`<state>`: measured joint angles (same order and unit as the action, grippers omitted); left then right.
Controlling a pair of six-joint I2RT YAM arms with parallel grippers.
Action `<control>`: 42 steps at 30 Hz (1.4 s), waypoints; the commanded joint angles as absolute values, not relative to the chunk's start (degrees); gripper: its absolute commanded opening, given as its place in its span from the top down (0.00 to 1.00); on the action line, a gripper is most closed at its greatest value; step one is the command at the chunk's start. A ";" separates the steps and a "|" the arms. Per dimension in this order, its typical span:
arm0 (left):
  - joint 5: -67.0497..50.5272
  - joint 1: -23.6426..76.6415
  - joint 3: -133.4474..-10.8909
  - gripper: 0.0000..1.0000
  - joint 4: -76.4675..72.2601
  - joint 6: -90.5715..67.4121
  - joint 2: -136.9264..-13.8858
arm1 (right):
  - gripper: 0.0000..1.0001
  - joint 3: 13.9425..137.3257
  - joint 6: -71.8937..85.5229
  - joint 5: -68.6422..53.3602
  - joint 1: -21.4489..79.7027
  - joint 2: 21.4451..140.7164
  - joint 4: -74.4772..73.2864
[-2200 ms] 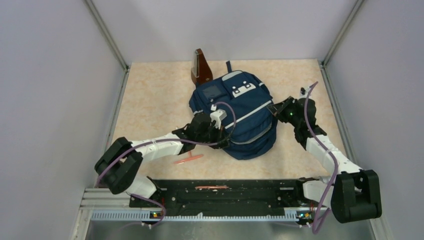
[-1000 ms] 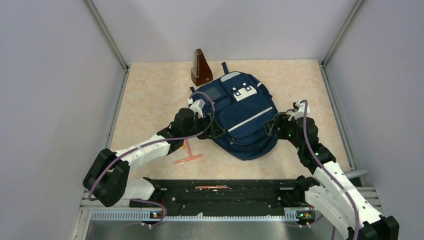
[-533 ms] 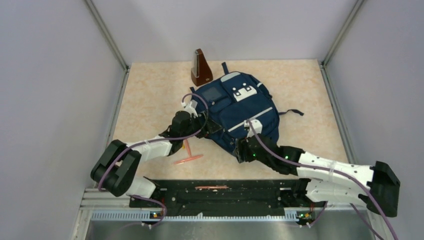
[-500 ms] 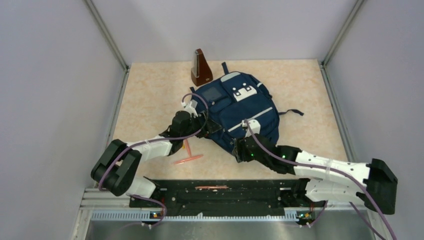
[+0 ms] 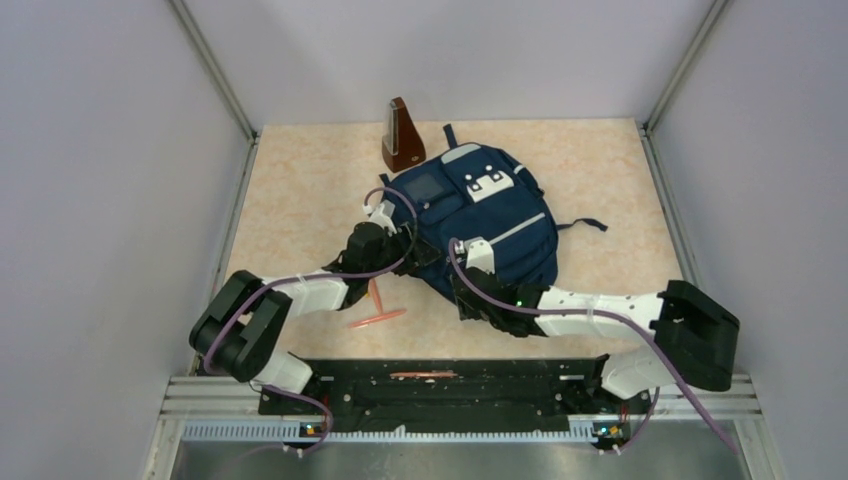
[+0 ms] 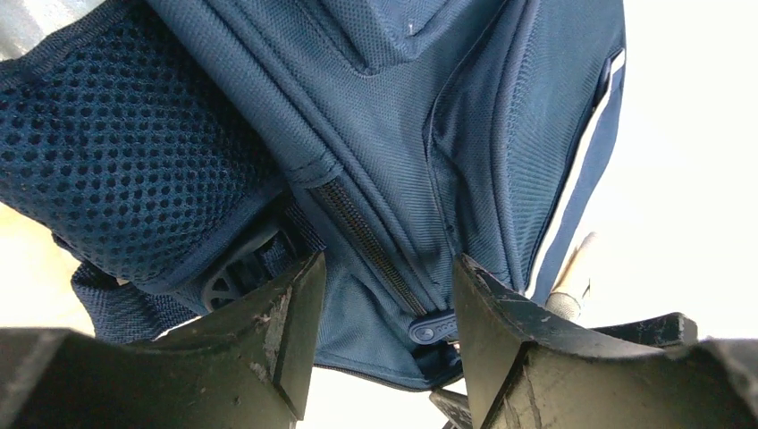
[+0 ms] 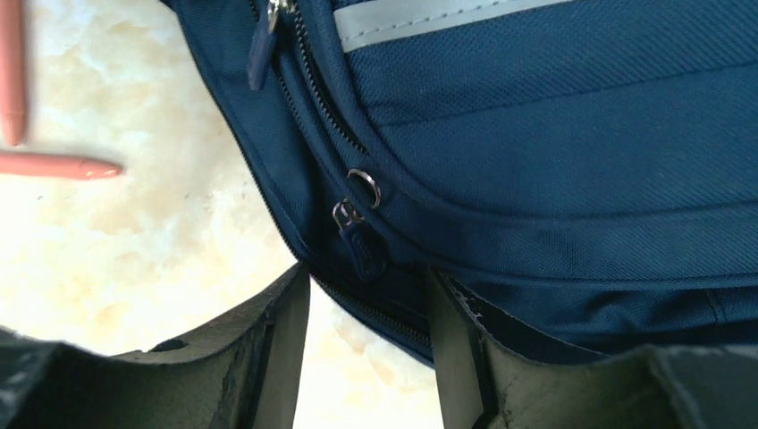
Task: Pack the student bag
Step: Zip the student bag at the center of the board.
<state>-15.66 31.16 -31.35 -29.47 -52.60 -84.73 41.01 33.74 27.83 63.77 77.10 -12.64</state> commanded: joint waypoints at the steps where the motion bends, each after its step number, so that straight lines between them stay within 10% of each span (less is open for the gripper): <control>1: -15.18 30.84 -31.43 0.41 -33.32 -52.38 -85.98 | 0.53 45.45 35.09 34.76 64.17 81.75 -9.56; 22: -15.38 30.84 -32.28 0.51 -34.21 -51.61 -88.90 | 0.64 48.87 37.00 40.17 64.19 81.48 -8.89; 31: -16.06 30.78 -32.91 0.77 -34.47 -51.24 -89.05 | 0.63 47.81 38.66 38.82 66.23 76.20 -11.06; 42: -16.30 30.85 -33.24 0.82 -34.04 -51.07 -88.46 | 0.69 49.34 36.62 40.67 66.37 81.35 -9.91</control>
